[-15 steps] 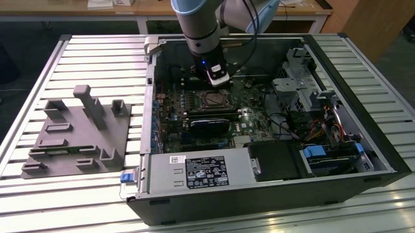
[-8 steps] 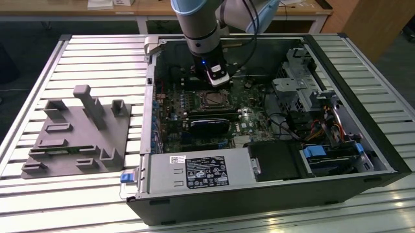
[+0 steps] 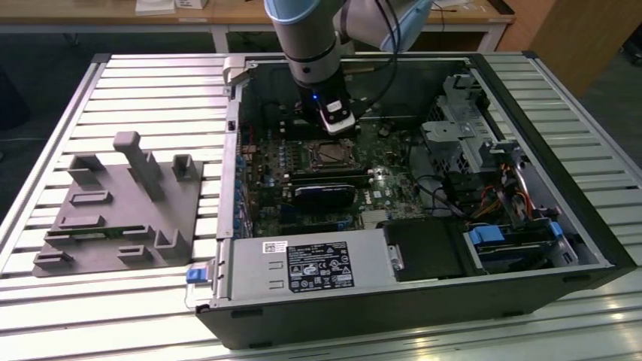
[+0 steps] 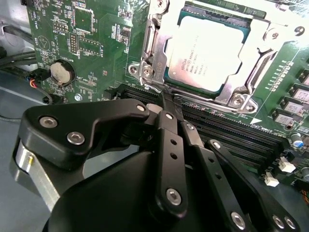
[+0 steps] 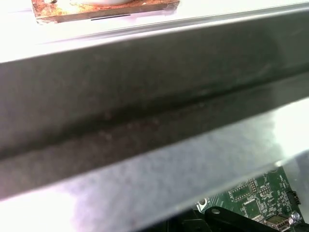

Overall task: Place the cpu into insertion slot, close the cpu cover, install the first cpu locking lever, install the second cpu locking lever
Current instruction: 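Install the first cpu locking lever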

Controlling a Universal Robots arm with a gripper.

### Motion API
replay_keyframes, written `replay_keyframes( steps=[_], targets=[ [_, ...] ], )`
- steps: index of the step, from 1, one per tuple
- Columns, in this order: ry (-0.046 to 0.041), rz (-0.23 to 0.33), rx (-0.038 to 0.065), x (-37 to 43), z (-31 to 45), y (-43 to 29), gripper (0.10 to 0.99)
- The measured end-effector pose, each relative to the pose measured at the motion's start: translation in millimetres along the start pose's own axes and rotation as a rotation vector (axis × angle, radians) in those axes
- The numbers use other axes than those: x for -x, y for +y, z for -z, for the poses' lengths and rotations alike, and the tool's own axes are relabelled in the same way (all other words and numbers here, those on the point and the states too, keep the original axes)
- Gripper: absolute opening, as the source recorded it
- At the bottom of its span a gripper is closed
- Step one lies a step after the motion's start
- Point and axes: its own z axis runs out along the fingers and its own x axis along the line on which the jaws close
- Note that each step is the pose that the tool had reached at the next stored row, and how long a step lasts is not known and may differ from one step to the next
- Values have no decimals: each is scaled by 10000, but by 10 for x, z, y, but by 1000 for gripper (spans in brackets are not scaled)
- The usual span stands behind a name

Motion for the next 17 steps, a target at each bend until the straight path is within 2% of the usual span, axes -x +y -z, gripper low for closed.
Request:
replay_keyframes(
  steps=[17],
  targets=[
    [2,2,8,10,-1,-31,106]
  ],
)
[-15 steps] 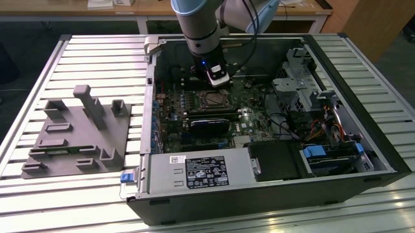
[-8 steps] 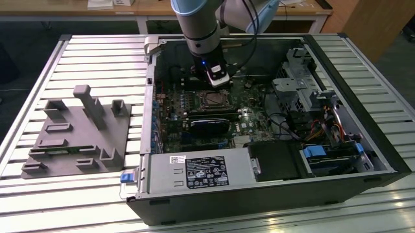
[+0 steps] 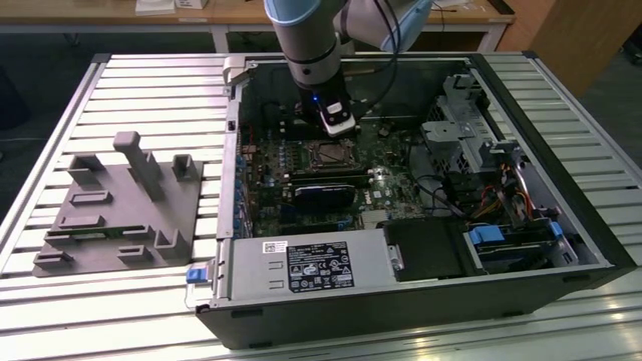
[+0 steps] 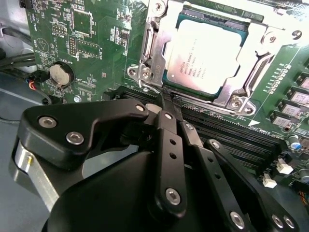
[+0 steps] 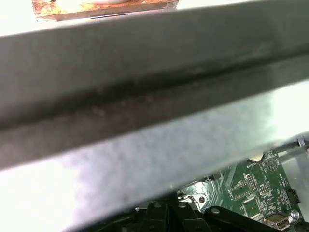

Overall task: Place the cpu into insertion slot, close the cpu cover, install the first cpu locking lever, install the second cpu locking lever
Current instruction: 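Install the first cpu locking lever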

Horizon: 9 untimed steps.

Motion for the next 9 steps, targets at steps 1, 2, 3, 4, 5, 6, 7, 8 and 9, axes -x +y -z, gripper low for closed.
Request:
replay_keyframes(
  steps=[1,2,3,4,5,6,7,8,9],
  targets=[
    [0,0,0,1,1,-4,106],
    [-1,0,-1,3,2,-8,106],
    [0,-1,0,4,2,-12,106],
    [0,0,2,5,2,-15,106],
    [0,0,3,6,2,-18,106],
    [-1,0,3,7,3,-21,106],
    [-1,0,3,9,3,-24,106],
    [-1,0,3,10,4,-27,106],
    [0,0,3,11,4,-30,106]
  ],
)
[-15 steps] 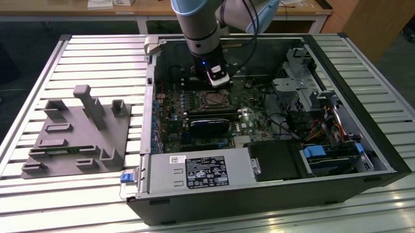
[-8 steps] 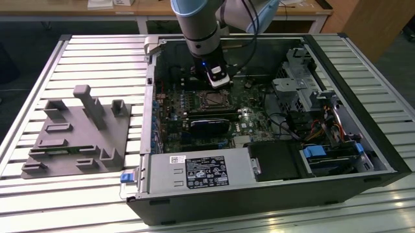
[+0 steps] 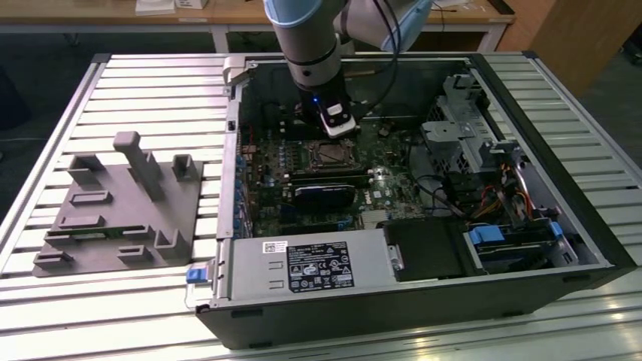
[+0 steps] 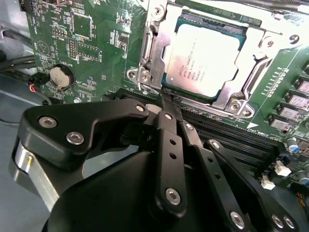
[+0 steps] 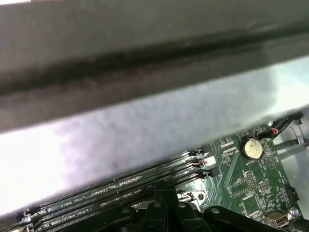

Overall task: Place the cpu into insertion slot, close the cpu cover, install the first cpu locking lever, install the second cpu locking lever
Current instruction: 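Install the first cpu locking lever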

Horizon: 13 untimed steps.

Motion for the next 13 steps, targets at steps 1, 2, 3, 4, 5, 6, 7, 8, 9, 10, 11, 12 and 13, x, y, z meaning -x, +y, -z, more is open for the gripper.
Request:
replay_keyframes(
  steps=[1,2,3,4,5,6,7,8,9,10,11,12,13],
  targets=[
    [0,0,-1,1,1,-4,106],
    [1,-1,2,3,2,-7,106],
    [6,-6,14,5,2,-11,106],
    [13,-13,37,6,3,-14,106],
    [21,-21,64,8,3,-17,106],
    [31,-29,92,10,4,-21,106],
    [42,-40,131,13,5,-24,106],
    [55,-52,169,15,5,-27,106],
    [68,-64,211,17,5,-30,106],
    [83,-78,260,19,5,-33,106],
    [98,-93,315,20,5,-34,106],
    [114,-107,365,21,5,-36,106],
    [127,-119,407,23,5,-37,106]
  ],
)
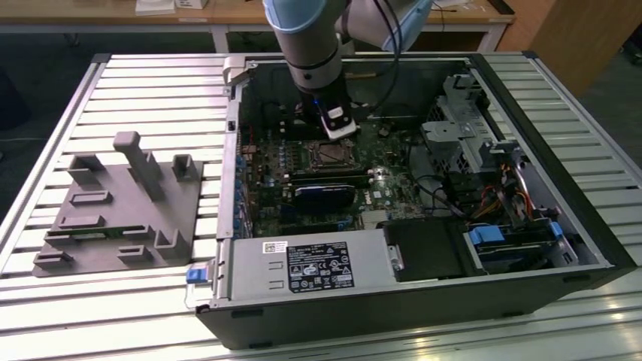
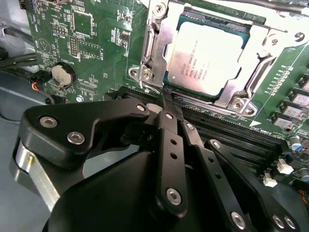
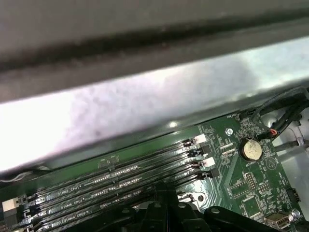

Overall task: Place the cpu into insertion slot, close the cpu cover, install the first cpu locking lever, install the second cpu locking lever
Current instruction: 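Install the first cpu locking lever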

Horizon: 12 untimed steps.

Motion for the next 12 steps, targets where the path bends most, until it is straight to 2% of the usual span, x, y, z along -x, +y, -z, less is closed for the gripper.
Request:
replay_keyframes(
  steps=[5,9,12],
  targets=[
    [39,-38,131,6,0,-7,106],
    [45,-44,153,11,13,-8,106],
    [45,-44,152,21,59,4,106]
  ],
)
